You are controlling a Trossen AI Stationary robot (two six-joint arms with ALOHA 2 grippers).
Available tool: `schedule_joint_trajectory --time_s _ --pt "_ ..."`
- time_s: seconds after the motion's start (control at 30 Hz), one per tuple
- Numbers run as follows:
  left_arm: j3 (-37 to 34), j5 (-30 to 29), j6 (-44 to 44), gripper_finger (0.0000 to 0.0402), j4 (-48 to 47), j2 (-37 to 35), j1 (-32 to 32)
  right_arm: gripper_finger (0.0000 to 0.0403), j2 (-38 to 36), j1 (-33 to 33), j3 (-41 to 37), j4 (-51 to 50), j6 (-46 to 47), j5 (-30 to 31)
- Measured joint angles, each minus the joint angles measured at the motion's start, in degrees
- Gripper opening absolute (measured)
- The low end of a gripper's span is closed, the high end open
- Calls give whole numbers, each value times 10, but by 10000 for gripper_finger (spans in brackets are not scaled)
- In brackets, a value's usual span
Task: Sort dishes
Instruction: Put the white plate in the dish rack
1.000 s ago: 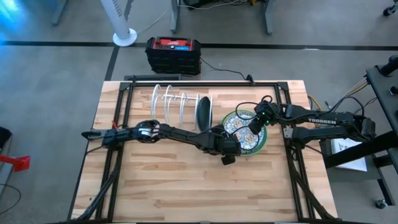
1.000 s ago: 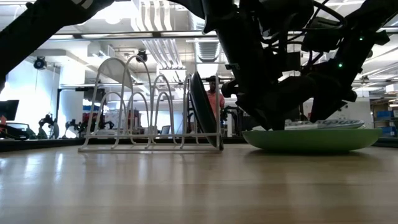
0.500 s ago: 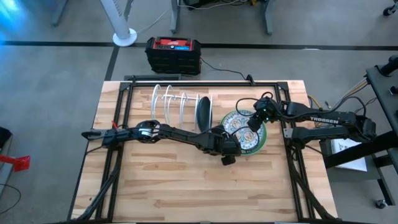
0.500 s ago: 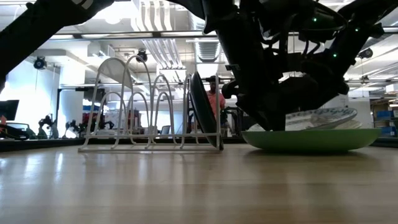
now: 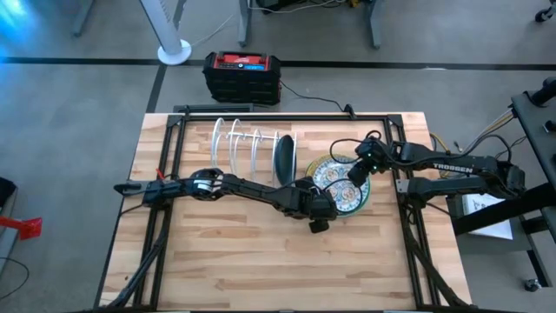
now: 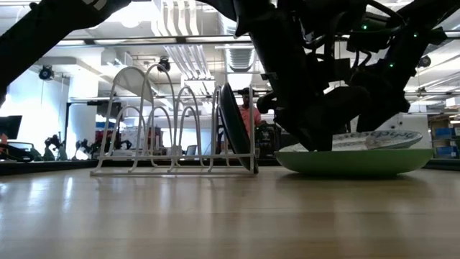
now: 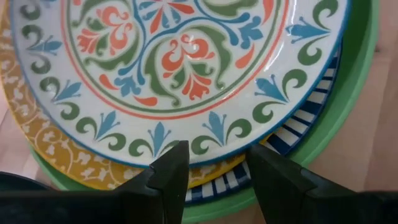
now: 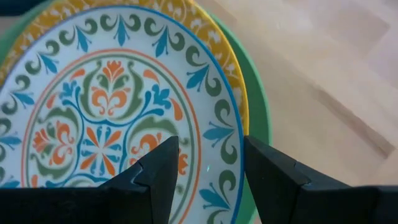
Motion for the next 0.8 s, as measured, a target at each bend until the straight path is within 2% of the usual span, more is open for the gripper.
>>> schedule_joint_trajectory --time_s 0.2,0.43,0.8 --pt "0 -4 0 153 0 0 0 167 -8 0 0 -14 7 -3" --pt "0 -15 2 153 -1 0 0 154 -12 1 6 -92 29 -18" --pt "0 -14 9 153 -1 0 2 139 -13 1 6 -103 50 -16"
